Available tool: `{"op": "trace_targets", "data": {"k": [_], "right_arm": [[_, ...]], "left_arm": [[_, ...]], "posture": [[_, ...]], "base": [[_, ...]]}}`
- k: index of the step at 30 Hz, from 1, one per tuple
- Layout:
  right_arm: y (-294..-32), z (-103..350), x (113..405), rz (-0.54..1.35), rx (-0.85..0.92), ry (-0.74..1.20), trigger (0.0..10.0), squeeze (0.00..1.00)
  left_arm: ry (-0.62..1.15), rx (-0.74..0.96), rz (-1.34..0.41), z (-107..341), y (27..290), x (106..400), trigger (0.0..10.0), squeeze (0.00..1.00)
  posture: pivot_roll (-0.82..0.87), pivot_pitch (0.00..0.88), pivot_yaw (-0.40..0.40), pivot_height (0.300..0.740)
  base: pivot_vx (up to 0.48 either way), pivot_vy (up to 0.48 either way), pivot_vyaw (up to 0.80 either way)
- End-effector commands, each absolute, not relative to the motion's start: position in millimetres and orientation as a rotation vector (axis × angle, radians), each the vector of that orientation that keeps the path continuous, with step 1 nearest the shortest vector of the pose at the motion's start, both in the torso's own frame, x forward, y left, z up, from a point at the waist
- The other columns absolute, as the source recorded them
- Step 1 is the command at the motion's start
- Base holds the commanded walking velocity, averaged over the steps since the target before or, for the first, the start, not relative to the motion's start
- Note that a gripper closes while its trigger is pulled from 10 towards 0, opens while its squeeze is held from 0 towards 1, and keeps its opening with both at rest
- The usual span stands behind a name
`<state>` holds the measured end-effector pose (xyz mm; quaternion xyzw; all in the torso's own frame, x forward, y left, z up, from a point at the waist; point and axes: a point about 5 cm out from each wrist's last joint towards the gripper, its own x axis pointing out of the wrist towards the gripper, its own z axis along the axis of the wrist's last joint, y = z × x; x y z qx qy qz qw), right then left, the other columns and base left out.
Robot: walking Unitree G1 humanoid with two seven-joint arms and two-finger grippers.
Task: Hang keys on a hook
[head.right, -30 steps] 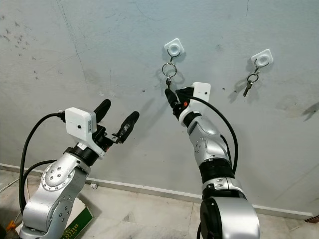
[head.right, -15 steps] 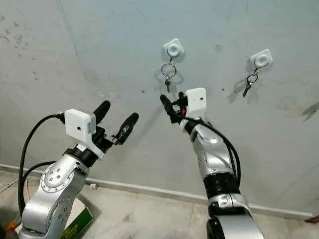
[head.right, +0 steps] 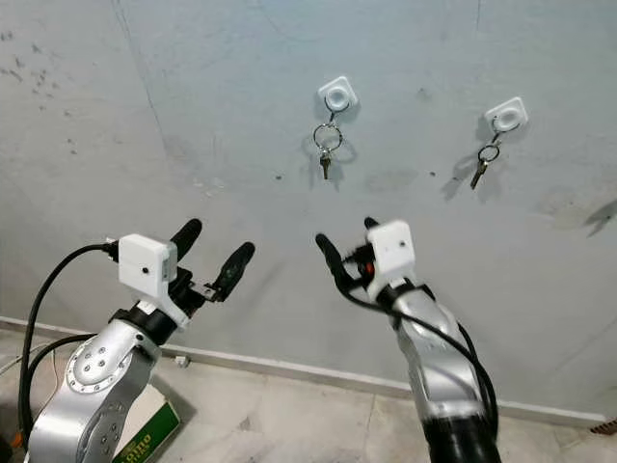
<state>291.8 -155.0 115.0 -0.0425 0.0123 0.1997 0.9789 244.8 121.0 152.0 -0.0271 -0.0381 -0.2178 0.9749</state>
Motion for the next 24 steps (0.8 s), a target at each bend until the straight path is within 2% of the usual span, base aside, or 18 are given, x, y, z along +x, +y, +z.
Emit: {"op": "trace_targets", "data": {"k": [1, 6, 11, 16, 17, 24], "right_arm": [[-157, 124, 284, 0.393, -0.117, -0.006, 10.0, 1.0], [-167, 117, 269, 0.338, -0.118, 0.033, 10.0, 1.0], [-179, 112, 269, 0.286, -0.194, 0.067, 10.0, 1.0], [-182, 111, 272, 0.271, -0.165, 0.098, 10.0, 1.0], [-179, 112, 271, 0.286, -0.155, 0.107, 10.0, 0.0], [-167, 112, 269, 0.326, -0.127, 0.114, 10.0, 0.0]], "left_arm": [[-0.054, -0.04, -0.426, 145, 126, 240, 10.0, 0.0], [0.015, -0.011, -0.389, 126, 138, 230, 10.0, 0.0], [0.083, -0.011, -0.332, 110, 147, 226, 10.0, 0.0], [0.123, -0.007, -0.285, 104, 153, 230, 10.0, 0.0], [0.124, 0.007, -0.265, 103, 156, 231, 10.0, 0.0], [0.1, 0.033, -0.244, 105, 156, 236, 10.0, 0.0]], "posture": [[0.03, 0.012, 0.017, 0.74], [0.02, 0.013, 0.018, 0.74], [0.02, 0.005, 0.025, 0.74], [0.02, 0.0, 0.024, 0.74], [0.02, 0.0, 0.024, 0.74], [0.02, 0.0, 0.021, 0.74]], "base": [[0.0, 0.0, 0.0], [0.0, 0.0, 0.0], [0.0, 0.0, 0.0], [0.0, 0.0, 0.0], [0.0, 0.0, 0.0], [0.0, 0.0, 0.0]]}}
